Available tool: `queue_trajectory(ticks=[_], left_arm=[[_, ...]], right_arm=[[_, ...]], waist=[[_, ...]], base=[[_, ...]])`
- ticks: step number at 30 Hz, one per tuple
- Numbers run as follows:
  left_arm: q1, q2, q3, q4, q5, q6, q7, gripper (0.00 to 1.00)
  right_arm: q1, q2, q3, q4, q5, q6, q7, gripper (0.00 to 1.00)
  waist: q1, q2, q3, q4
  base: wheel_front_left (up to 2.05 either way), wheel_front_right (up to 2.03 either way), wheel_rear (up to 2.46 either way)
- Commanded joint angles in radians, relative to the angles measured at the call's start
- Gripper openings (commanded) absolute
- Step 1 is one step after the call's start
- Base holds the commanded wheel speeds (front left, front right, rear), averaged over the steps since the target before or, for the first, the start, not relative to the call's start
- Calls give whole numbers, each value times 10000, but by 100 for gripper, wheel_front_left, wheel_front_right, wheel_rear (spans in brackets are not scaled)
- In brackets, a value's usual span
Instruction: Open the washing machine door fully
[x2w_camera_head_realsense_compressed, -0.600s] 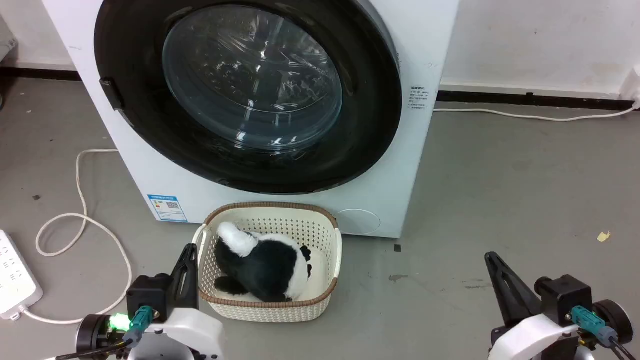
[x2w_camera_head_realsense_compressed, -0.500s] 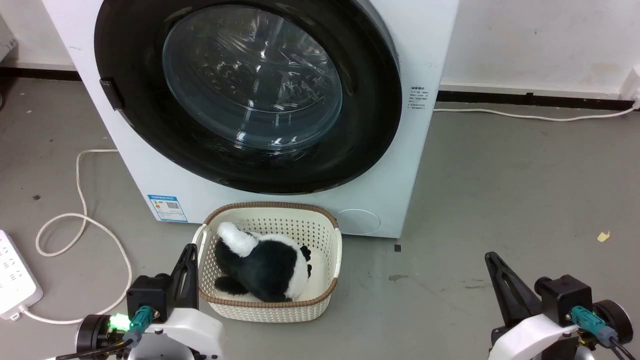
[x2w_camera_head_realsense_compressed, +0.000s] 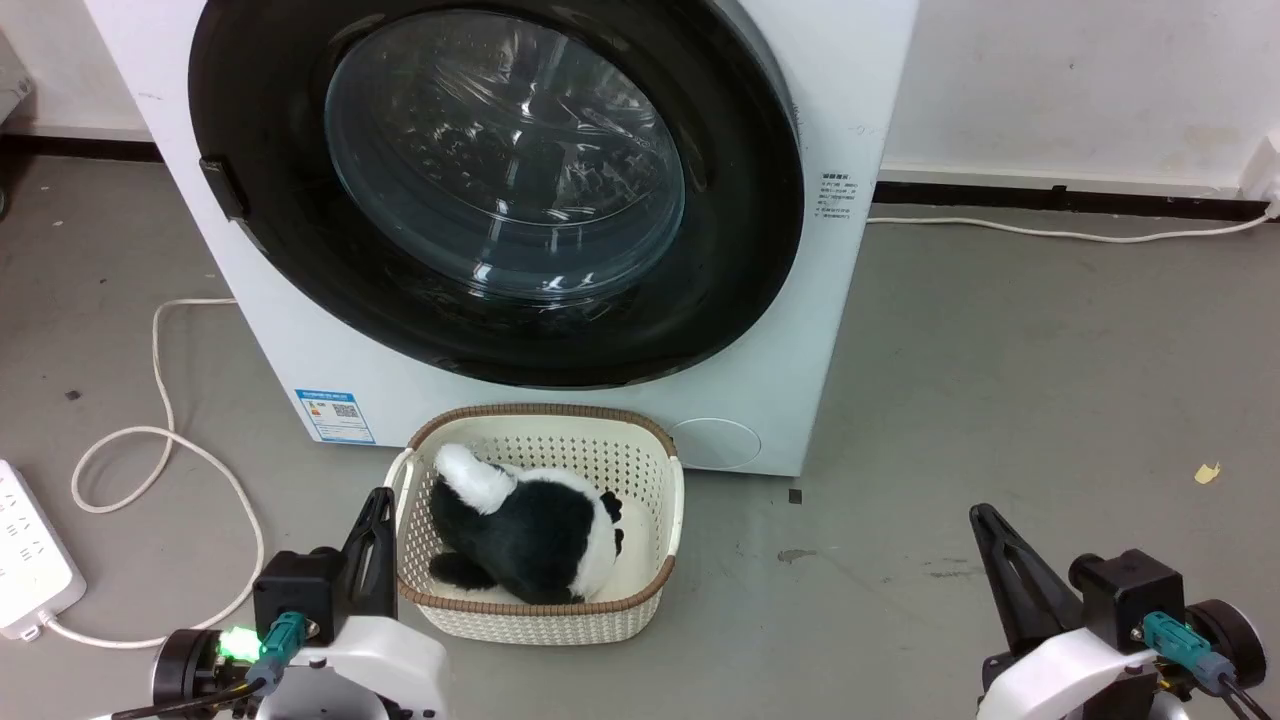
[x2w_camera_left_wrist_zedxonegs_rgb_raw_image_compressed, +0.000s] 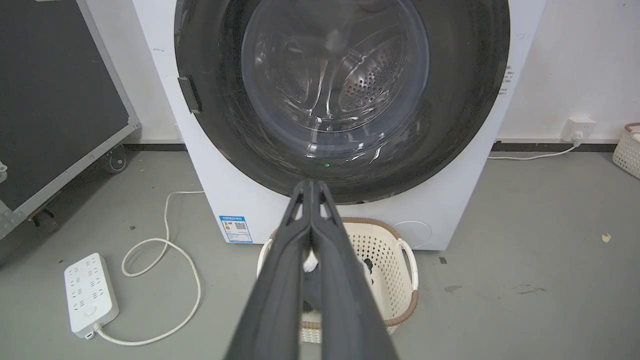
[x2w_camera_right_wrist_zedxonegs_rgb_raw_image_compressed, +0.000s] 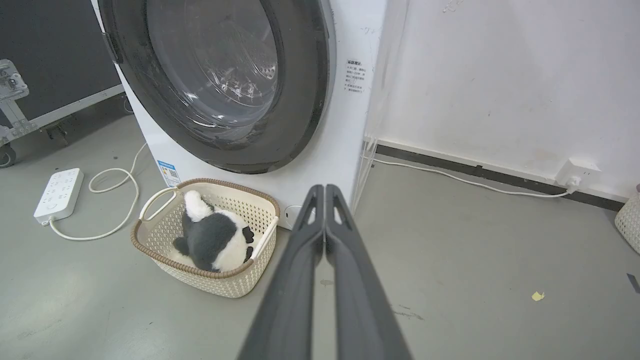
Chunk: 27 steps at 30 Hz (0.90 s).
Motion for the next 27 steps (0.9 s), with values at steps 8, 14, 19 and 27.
queue_trajectory(ticks=[8,14,19,27], left_arm=[[143,3,-14,-39,89,24,3,0],[0,0,0,0,0,0,0,100],[-5,0,7,3,-29,2,-23,100],[-5,0,-87,-5,-103,28,-190,100]], right_arm=[[-118,40,-5,-47,-76,-13,5,0],[0,0,0,0,0,0,0,100],[11,-2,0,10,34,0,-23,100],[42,1,-90,39,163,-1,-190,100]], waist=[[0,0,0,0],[0,0,0,0],[0,0,2,-1],[0,0,44,8]], base=[[0,0,0],[0,0,0],[0,0,0],[0,0,0]])
